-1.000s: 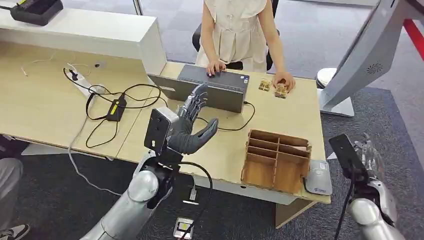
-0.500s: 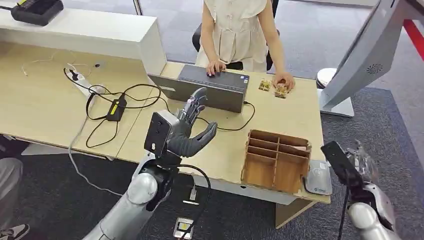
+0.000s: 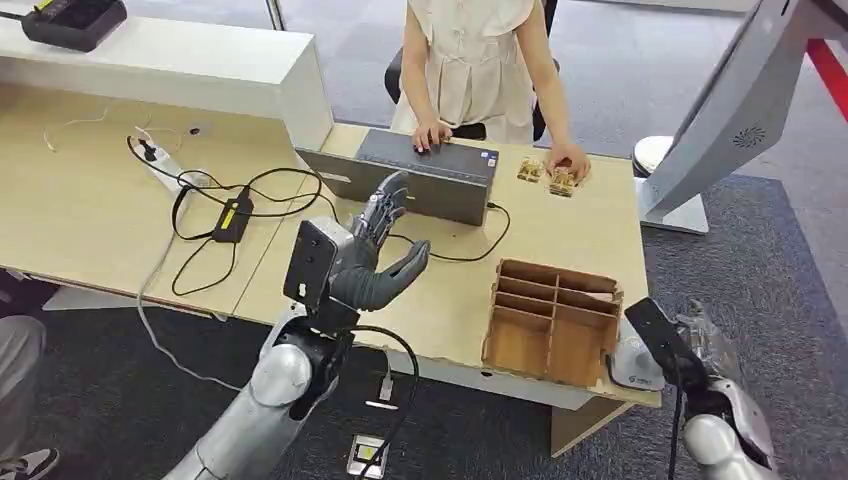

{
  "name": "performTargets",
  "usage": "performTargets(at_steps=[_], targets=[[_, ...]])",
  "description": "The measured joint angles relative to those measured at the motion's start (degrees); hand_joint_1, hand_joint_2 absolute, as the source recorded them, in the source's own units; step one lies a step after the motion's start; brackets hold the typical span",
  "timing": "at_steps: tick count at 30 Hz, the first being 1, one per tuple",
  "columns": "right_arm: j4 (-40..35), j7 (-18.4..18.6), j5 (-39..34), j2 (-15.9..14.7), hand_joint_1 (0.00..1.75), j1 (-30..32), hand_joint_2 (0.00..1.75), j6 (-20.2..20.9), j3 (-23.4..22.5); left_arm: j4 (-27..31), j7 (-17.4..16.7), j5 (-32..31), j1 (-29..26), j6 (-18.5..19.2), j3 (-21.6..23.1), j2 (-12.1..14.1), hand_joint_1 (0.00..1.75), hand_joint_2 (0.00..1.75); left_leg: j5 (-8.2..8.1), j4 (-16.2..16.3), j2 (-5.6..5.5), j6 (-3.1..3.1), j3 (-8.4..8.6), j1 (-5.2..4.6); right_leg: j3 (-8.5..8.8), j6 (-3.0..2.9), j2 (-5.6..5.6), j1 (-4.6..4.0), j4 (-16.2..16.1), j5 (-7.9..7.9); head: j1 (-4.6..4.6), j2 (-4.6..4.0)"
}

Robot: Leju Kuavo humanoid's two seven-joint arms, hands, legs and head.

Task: Pass the card to the sensor for recognition and then transmit it.

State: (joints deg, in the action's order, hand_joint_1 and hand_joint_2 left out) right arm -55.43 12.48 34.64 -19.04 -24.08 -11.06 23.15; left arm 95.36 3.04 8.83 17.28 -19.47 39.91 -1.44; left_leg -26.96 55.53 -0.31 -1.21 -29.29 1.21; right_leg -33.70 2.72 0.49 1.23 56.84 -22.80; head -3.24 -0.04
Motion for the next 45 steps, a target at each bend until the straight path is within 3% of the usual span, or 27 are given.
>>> performTargets(at_steps=[35, 42, 45], targets=[[1.62, -0.52, -1.11, 0.96, 1.75, -0.26, 1.75, -1.99, 0.09, 0.61, -0.09, -0.04, -0.22, -0.31, -0.04, 0.02, 0.0, 1.75, 0.0, 0.0, 0.0, 0.0, 0.02, 0.0, 0.03, 0.0, 0.0, 0.0, 0.0, 0.0, 0.0, 0.0], [-0.76, -0.5, -1.66, 0.98, 1.75, -2.56, 1.75, -10.81, -1.2, 0.63, -0.37, -0.61, -0.55, 0.13, -0.02, 0.13, 0.0, 1.75, 0.03, 0.01, 0.01, 0.02, 0.01, -0.01, 0.03, 0.01, 0.01, 0.02, 0.02, 0.02, 0.02, 0.0], [-3.13, 0.18, -1.55, 0.96, 1.75, -5.16, 1.75, -11.58, -2.14, 0.63, -0.39, -0.61, -0.55, -0.02, 0.0, 0.15, 0.0, 1.75, 0.05, 0.01, 0.03, 0.02, 0.05, -0.01, 0.03, 0.01, 0.01, 0.02, 0.02, 0.04, 0.02, 0.0]])
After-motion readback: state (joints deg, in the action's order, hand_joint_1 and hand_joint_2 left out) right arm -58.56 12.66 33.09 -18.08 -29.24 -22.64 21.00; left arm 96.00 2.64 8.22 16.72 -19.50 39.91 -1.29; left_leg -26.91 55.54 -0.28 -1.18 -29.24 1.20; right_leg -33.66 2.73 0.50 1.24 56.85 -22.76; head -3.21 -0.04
